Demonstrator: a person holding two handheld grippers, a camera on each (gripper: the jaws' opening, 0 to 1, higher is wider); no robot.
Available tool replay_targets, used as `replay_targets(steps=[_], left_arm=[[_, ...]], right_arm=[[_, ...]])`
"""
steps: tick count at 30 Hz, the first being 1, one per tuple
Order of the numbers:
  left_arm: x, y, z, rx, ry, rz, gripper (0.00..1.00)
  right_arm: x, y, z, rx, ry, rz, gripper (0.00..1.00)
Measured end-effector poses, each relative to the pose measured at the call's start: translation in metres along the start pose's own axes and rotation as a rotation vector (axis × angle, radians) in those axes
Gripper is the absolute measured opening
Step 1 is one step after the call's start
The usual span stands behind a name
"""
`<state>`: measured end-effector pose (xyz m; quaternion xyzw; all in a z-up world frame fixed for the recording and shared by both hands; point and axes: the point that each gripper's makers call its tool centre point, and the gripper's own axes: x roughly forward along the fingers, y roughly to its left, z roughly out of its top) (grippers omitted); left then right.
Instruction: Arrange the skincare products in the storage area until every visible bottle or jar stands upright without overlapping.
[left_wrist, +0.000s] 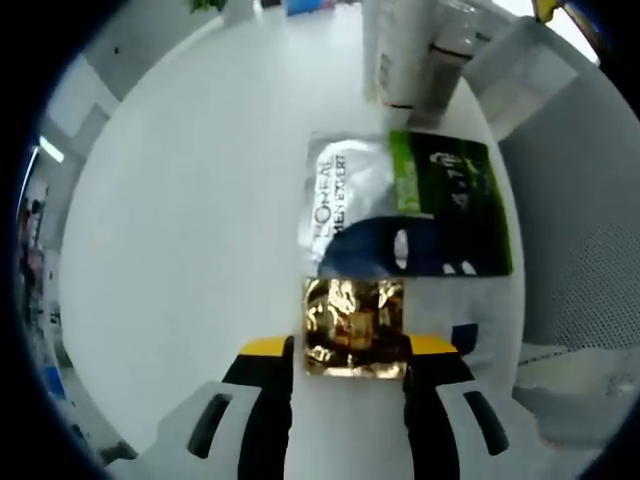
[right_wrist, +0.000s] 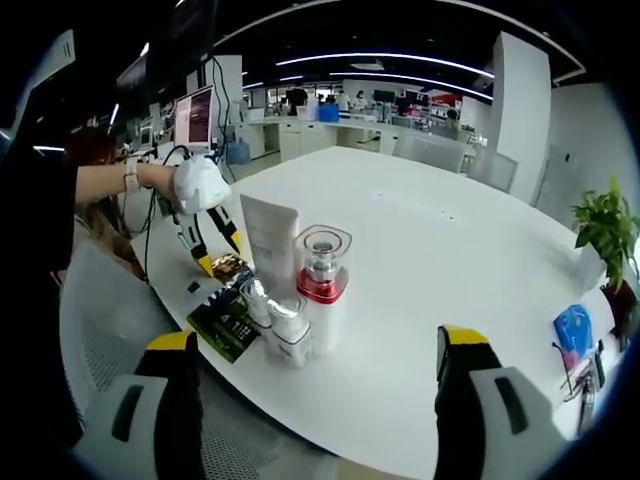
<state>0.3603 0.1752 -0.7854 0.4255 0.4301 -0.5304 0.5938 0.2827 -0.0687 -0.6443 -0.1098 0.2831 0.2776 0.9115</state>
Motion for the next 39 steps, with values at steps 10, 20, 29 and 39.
replay_targets(steps=[10,20,29,39], left_arm=[[-0.01,-0.001,0.003,-0.003,-0.025,0.008,0.41],[-0.025,-0.01,0.017,-0.05,-0.099,0.027,0.44],[-0.042,-0.017,0.031,-0.124,-0.188,0.068,0.5],[-0.064,-0.025,0.034,-0.208,-0.263,0.142,0.58]], right_arm=[[0.001,0.003,0.001,-0.003,-0.009,0.01,0.99],[0.002,0.004,0.005,-0.014,-0.019,0.016,0.99],[0.004,0.008,0.011,-0.031,-0.027,0.034,0.99],[0.007,0.014,0.015,-0.048,-0.032,0.057,0.99]])
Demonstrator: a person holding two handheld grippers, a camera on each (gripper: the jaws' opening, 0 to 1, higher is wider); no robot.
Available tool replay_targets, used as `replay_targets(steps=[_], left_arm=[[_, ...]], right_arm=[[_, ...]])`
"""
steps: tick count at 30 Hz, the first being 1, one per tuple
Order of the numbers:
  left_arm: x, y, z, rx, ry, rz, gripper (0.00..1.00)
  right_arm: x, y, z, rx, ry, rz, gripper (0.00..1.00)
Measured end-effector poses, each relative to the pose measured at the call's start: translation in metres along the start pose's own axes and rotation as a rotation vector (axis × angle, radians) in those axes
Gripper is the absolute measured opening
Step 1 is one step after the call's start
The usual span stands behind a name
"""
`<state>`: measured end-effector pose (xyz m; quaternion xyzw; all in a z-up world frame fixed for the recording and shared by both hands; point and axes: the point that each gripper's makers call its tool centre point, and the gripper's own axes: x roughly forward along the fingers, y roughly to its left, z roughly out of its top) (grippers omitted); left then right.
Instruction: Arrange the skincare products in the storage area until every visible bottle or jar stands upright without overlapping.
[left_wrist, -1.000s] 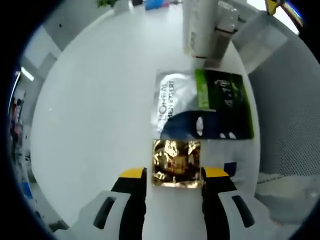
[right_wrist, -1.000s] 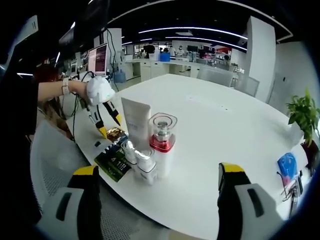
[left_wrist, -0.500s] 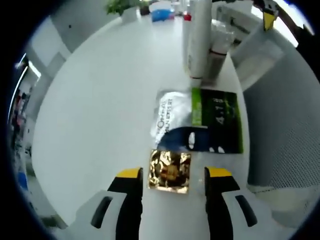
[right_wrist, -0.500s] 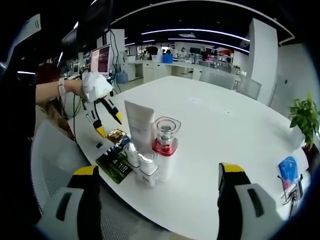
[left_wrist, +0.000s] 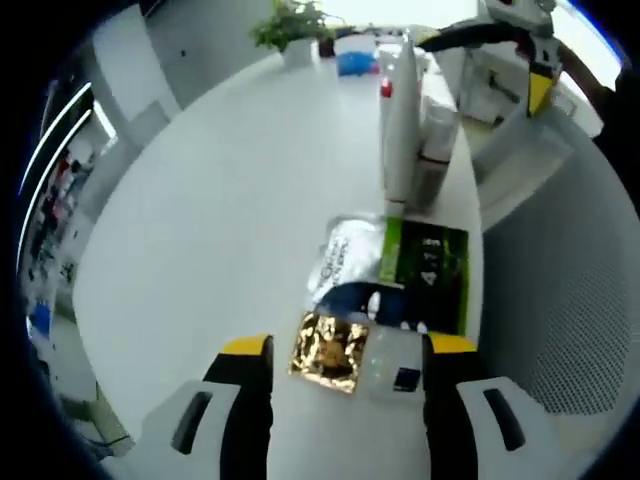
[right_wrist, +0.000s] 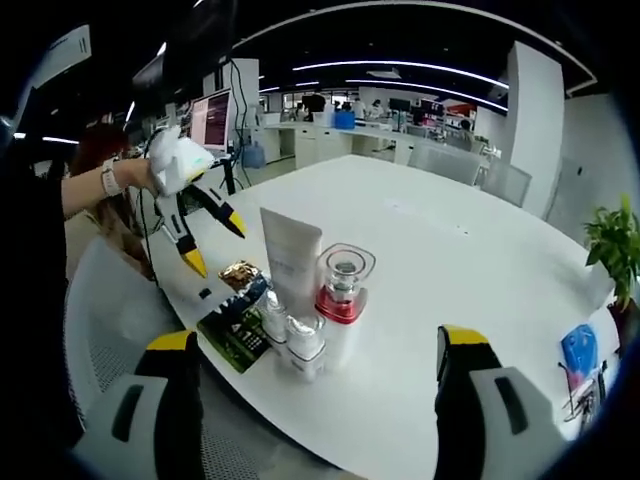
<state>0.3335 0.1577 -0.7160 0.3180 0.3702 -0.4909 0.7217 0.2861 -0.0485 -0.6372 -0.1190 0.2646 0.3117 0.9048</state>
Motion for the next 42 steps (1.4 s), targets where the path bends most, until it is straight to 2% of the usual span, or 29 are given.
replay_targets(steps=[7,10,16,19,21,25,29,34,38,42], left_arm=[[-0.017,0.001,0.004,-0.059,-0.06,0.066,0.66],[-0.023,0.003,0.005,-0.106,-0.085,0.097,0.71],[-0.037,0.005,0.006,-0.18,-0.139,0.158,0.76],[-0.042,0.005,0.004,-0.196,-0.147,0.177,0.77],[-0.047,0.006,0.004,-0.238,-0.174,0.213,0.8],[-0.055,0.002,0.001,-0.273,-0.202,0.231,0.85],[-0.064,-0.002,0.001,-0.331,-0.262,0.256,0.87],[-0.068,-0.009,-0.009,-0.374,-0.255,0.278,0.93],[-0.074,-0.011,-0.011,-0.445,-0.298,0.298,0.97],[-0.079,-0.013,-0.014,-0.474,-0.312,0.313,0.97]], right_arm=[[0.001,0.002,0.003,-0.006,-0.007,0.008,0.99],[0.001,0.002,0.003,-0.008,-0.006,0.01,0.99],[0.001,0.001,0.004,-0.014,-0.007,0.013,0.99],[0.001,0.001,0.006,-0.02,-0.009,0.014,0.99],[0.001,0.001,0.006,-0.022,-0.009,0.015,0.99],[0.002,0.001,0.007,-0.026,-0.009,0.018,0.99],[0.002,0.001,0.005,-0.028,-0.003,0.02,0.99],[0.002,0.002,0.004,-0.03,0.002,0.025,0.99],[0.003,0.003,0.003,-0.032,0.007,0.029,0.99],[0.005,0.004,0.005,-0.036,0.008,0.032,0.99]])
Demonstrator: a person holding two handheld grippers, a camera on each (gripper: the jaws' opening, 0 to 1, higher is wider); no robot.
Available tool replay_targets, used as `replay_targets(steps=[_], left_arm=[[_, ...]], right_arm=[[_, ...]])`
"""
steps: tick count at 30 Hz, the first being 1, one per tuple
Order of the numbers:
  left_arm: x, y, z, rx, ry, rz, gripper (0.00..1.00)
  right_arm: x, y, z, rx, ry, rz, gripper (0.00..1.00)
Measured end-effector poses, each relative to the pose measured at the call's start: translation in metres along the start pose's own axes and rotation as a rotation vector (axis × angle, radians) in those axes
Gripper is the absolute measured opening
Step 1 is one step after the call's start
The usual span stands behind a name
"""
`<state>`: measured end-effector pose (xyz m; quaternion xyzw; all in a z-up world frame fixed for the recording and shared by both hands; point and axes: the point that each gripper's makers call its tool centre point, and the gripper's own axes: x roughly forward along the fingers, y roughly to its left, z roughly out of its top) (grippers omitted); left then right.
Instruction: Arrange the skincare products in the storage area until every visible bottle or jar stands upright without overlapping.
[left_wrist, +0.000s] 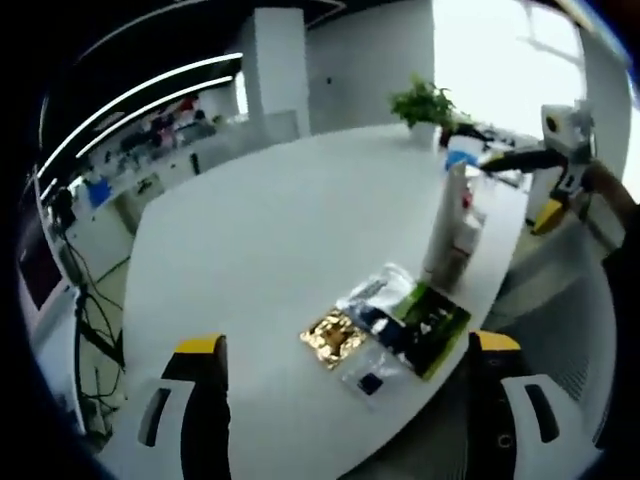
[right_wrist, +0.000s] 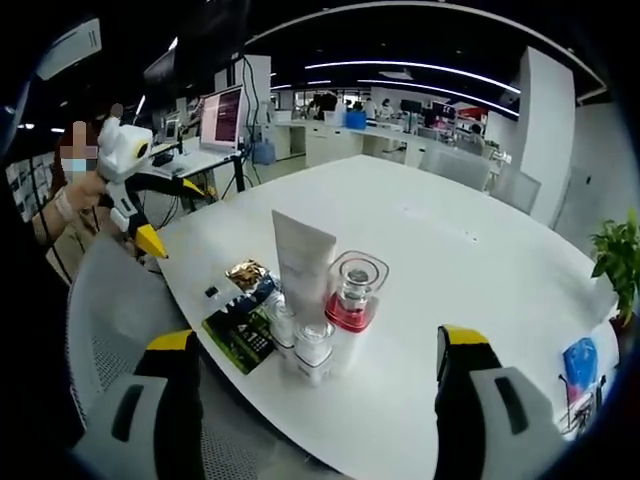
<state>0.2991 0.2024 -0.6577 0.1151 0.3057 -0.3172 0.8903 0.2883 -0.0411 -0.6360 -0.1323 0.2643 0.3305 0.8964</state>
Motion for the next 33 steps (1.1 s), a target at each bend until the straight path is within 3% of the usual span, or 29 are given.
replay_targets(steps=[12,33], left_arm=[[-0.018,0.006,0.001,-0.09,-0.072,0.057,0.97],[-0.03,0.007,-0.003,-0.095,-0.076,0.102,0.97]], right_arm=[[0.001,0.002,0.001,-0.006,0.002,0.004,0.99],[-0.001,0.004,0.002,-0.014,-0.003,0.017,0.99]])
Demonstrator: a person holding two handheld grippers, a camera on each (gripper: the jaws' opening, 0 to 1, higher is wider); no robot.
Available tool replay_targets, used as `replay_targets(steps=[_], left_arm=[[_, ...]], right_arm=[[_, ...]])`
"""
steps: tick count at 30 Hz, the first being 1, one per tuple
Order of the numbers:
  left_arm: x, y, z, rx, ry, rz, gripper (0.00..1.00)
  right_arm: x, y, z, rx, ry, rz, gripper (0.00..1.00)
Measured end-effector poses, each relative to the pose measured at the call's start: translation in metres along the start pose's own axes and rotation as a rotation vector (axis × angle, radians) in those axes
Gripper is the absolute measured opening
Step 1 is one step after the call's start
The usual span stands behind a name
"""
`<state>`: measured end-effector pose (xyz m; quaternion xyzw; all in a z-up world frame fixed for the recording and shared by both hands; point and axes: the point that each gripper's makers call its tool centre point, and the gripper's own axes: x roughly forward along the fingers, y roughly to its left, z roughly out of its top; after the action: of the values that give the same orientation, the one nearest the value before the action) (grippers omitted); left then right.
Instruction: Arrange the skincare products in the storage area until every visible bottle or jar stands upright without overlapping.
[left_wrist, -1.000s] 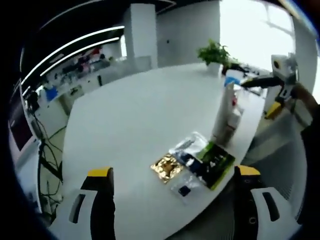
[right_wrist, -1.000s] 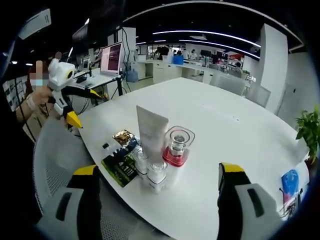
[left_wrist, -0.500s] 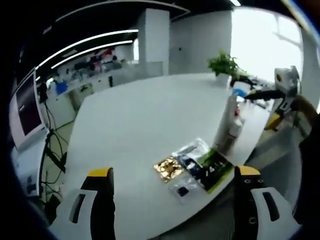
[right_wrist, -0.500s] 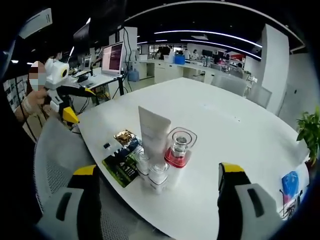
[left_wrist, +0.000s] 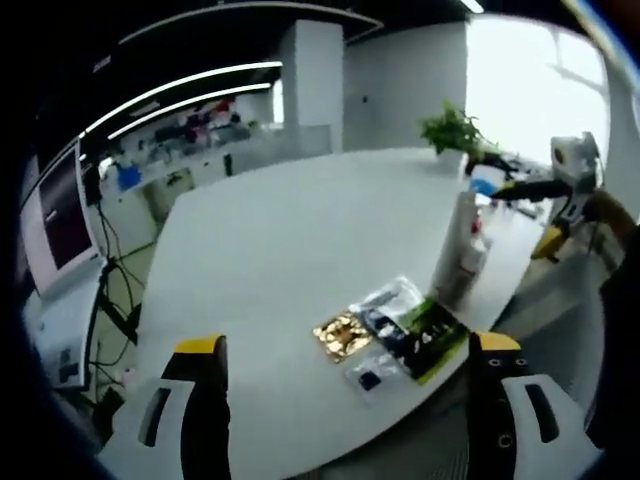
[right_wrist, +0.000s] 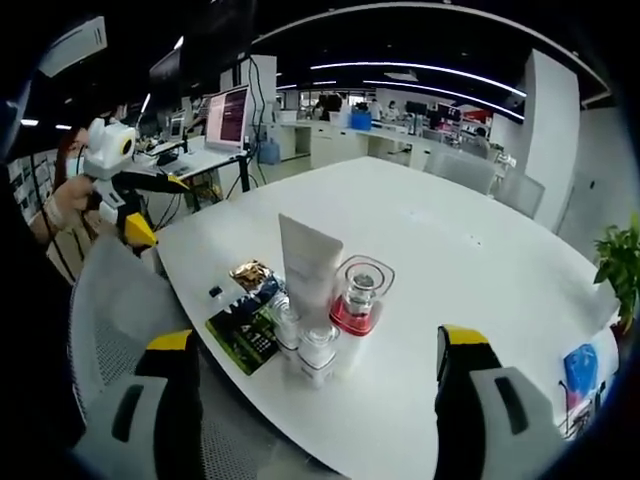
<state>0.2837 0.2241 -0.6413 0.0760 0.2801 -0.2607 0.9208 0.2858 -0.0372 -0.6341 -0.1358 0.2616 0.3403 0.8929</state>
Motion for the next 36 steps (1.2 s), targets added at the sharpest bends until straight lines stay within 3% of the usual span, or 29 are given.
replay_targets(steps=[15,36], left_arm=[[-0.0063,-0.0024,-0.0057,-0.01,0.0,0.018,0.97],[-0.001,-0.0072,-0.0048,-0.001,0.007,-0.006,0.97]], right_arm=[[0.0017,0.0016,0.0031,-0.012,0.005,0.018,0.99],[0.0008,-0.0006,-0.0007,0.003,0.012,0.006,0.99]])
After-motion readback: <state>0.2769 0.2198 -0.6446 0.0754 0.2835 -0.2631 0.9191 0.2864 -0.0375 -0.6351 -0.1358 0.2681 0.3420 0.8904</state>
